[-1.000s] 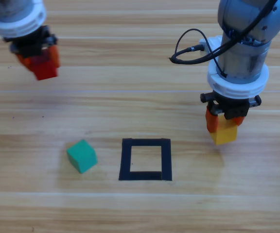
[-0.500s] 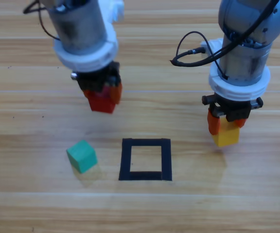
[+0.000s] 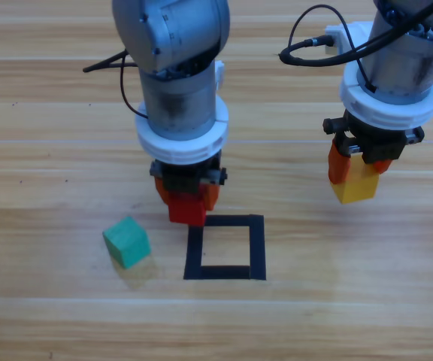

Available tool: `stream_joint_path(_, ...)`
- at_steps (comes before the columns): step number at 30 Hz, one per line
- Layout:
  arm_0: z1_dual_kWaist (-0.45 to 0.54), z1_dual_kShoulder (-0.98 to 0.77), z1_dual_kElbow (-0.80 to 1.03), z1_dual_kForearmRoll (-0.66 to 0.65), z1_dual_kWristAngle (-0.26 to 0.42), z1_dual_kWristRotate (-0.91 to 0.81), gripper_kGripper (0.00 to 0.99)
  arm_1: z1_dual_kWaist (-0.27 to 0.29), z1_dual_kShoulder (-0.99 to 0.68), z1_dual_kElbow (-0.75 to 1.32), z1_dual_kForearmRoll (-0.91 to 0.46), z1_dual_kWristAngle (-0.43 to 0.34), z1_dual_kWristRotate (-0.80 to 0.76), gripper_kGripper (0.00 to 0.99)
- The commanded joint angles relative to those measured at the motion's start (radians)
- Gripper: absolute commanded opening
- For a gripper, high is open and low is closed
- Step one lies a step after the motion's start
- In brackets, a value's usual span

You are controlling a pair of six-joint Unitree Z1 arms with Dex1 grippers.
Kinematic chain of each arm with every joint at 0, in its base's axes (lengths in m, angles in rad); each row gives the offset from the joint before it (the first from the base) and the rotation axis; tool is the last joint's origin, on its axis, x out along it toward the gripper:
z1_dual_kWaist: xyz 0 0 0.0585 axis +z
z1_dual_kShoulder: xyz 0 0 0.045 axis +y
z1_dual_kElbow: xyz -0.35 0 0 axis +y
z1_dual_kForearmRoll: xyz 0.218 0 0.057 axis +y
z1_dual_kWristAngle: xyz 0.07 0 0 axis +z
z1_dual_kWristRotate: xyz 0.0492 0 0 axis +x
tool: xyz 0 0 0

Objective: Stack the blocks in the rectangular block: red at the bottom, yellow in the middle, green on top

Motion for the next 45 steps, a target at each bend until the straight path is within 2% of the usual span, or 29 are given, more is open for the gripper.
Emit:
stream_joint_path(1, -0.043, 0.035, -0.003, 0.008, -0.019, -0.074, 0.000, -0.032, -0.027, 0.023, -0.015, -0.001, -0.008, 0.109)
stream_joint_path(20, -0.108, 0.098, -0.058, 0.004, -0.042, -0.262, 0.000, -0.033, -0.028, 0.034, -0.023, -0.017, -0.016, 0.110)
stream_joint_path(45, -0.112, 0.152, -0.096, -0.011, -0.007, -0.260, 0.000, -0.033, -0.025, 0.046, -0.040, -0.017, -0.016, 0.110)
